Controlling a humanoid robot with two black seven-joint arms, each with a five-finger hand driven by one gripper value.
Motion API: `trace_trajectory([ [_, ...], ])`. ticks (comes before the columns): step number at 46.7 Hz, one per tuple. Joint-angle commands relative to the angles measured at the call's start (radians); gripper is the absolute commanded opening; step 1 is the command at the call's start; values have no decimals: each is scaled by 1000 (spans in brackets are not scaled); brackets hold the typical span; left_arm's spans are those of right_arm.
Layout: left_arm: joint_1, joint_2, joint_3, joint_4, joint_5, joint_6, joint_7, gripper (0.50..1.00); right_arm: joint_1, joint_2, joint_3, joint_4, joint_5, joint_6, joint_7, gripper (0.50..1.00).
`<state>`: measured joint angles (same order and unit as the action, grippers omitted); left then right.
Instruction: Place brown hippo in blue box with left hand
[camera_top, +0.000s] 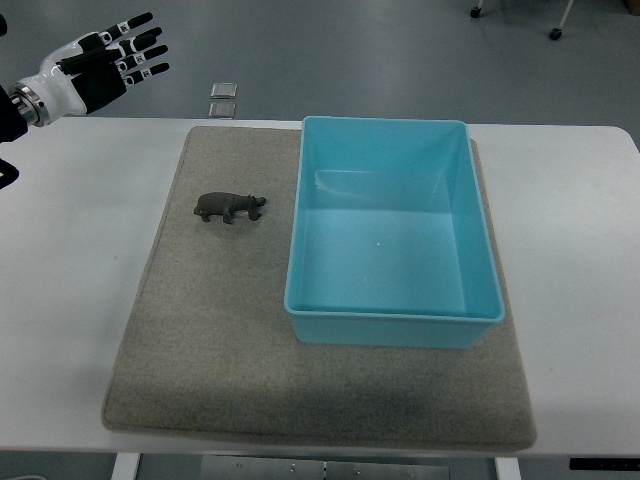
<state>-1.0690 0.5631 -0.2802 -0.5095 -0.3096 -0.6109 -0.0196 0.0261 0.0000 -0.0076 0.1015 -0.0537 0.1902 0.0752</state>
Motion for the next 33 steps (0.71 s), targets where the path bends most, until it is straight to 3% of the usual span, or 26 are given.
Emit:
trace_trajectory([
  [1,0,0,21,-3,1,0,0,1000,0,0,0,0,0,0,0,936],
  [16,-48,-5,35,20,249,0,-23,1000,0,0,0,0,0,0,0,936],
  [27,-54,-14,35,-3,542,0,-143,1000,0,0,0,0,0,0,0,936],
  [33,-65,-12,41,-72,690,0,-186,1000,0,0,-2,0,0,0,0,936],
])
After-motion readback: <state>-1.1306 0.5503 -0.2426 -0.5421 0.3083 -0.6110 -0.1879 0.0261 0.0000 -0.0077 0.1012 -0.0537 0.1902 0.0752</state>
